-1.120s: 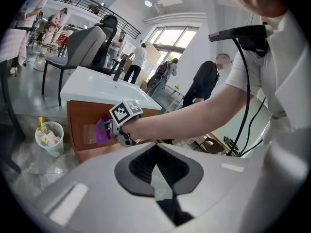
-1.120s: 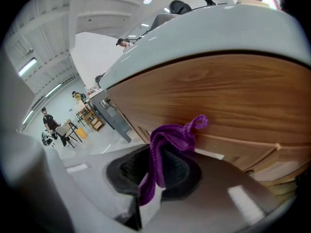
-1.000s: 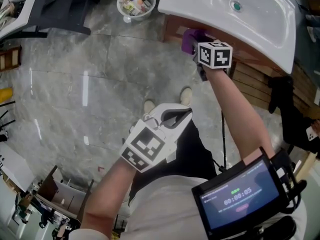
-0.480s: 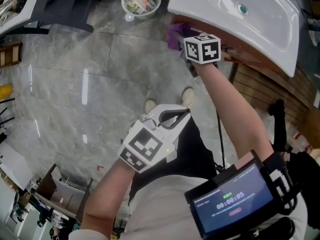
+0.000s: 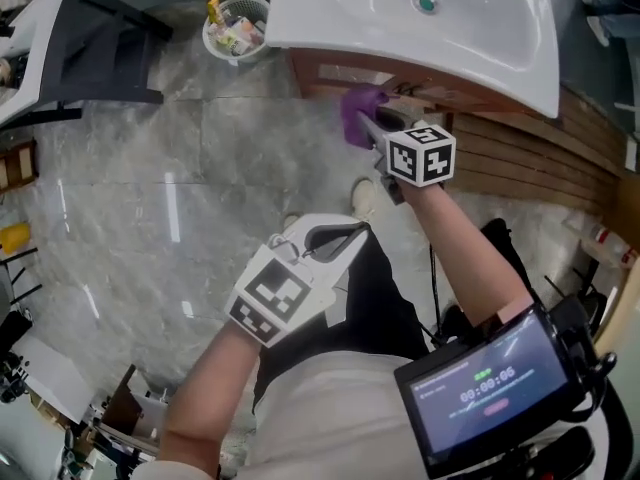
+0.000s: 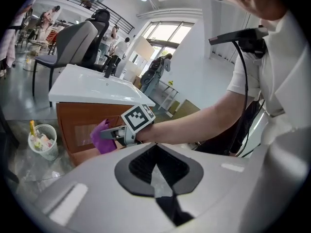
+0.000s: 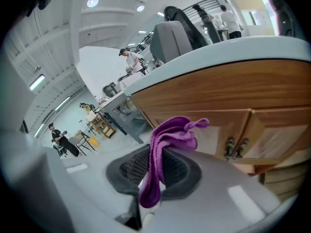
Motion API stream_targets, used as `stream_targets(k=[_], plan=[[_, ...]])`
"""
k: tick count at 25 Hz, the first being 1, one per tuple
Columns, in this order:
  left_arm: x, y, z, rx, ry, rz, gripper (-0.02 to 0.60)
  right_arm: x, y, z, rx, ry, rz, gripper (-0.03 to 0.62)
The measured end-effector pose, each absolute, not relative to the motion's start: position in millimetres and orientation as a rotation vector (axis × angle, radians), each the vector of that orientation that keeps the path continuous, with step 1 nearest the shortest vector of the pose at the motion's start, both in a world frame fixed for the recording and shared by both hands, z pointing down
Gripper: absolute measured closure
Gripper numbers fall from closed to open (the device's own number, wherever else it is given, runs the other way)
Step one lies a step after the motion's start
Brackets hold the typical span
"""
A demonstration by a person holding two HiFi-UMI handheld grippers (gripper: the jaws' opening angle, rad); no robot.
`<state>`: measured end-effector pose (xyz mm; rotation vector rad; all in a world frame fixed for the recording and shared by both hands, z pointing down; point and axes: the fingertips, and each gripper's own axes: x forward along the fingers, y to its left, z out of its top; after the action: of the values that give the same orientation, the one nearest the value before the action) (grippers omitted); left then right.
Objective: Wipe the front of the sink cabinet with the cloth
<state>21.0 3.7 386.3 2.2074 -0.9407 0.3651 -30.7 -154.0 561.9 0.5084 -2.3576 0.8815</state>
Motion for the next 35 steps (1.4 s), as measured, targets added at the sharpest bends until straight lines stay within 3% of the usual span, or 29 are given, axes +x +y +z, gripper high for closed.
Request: stream_targets(k=[12, 19, 24, 35], plan=[[118.7, -42.9, 389.9, 2.282, -0.768, 0.429, 0.574, 240.0, -244.7, 587.0, 0.985, -2.183, 0.865, 0.539], [161.9, -66.8, 396.3, 2.284, -0.734, 0.439, 0.574, 341.5, -308.8, 618.2, 1.122, -2.041, 0.782, 0.539], [173.7, -77.2, 401.2, 2.272, -0.743, 0.438, 0.574, 356.2, -335.0, 631.3, 1.141, -2.003, 0.764, 0.539], [158.4, -75.6, 405.0, 2.237, -0.82, 0.418, 0.574, 292.3, -329.2, 640.4, 1.012, -2.065, 0.729, 0.539]])
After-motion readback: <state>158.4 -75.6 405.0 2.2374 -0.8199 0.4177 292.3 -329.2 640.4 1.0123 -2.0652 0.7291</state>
